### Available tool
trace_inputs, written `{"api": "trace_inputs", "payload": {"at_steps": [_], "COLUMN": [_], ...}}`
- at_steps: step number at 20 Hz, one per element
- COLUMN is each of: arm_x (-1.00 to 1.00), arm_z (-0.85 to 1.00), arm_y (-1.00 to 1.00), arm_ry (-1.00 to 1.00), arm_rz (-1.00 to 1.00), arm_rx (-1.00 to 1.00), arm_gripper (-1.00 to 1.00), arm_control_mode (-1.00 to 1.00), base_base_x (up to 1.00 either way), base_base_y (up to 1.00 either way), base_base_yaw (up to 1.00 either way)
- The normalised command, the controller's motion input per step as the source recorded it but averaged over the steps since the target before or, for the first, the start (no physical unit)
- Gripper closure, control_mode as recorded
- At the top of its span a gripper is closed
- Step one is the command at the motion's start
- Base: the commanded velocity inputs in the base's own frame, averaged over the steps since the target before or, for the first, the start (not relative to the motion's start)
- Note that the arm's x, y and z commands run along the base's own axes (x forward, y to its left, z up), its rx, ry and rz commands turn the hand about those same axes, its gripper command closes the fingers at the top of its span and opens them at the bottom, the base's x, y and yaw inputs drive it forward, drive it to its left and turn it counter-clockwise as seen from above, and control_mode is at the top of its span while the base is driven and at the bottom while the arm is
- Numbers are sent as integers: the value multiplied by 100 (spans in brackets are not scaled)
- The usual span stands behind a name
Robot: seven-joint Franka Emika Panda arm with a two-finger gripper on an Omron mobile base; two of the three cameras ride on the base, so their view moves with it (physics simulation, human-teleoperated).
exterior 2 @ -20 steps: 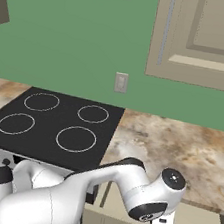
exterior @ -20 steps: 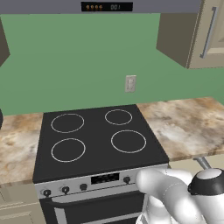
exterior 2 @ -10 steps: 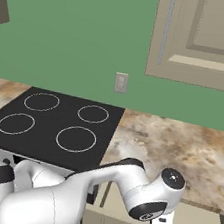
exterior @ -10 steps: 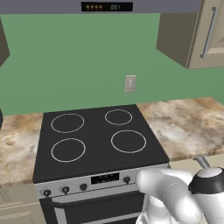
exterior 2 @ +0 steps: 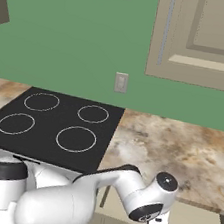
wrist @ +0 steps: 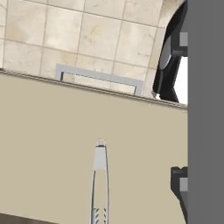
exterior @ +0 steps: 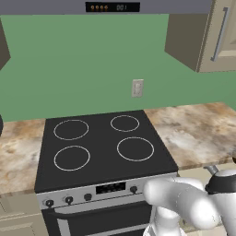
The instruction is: Take the tongs from the drawer on the right and place them on the dining counter next to the tray containing the kebab skewer.
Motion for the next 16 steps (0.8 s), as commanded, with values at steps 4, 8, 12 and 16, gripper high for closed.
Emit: {"api": "trace_inputs", "payload": {"at_steps": [4, 8, 12, 16], "arm_x": [3, 0, 0, 0], "arm_z": [-56, -48, -43, -32], "arm_y": [0, 0, 0, 1], "arm_ry": [0, 0, 1, 7], "arm_rz": [2, 2, 2, 1], "arm_rx": [0, 0, 0, -4], "arm_gripper": [-100, -100, -100, -100], "arm_control_mode": [-100, -100, -100, -100], "base_base_x": [0, 0, 0, 0], "base_base_y": [0, 0, 0, 0], "base_base_yaw": [0, 0, 0, 0]}}
